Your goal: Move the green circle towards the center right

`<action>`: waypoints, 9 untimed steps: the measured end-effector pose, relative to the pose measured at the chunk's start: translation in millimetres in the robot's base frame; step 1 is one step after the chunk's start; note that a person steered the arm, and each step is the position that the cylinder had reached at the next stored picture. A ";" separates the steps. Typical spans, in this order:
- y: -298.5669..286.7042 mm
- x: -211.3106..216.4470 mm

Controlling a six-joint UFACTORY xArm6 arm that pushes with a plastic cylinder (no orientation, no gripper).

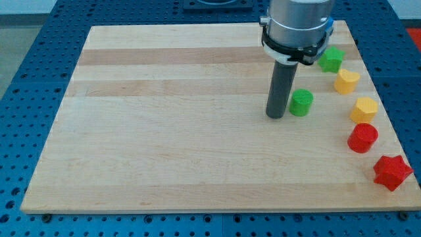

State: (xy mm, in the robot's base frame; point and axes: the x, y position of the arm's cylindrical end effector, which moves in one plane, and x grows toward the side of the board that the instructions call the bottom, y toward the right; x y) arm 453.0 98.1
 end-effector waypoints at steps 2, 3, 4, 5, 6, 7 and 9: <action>23.5 -10.5; 37.9 -11.6; 53.7 -12.5; 69.5 -15.4; 84.7 -18.9; 98.5 -20.8; 99.5 -20.8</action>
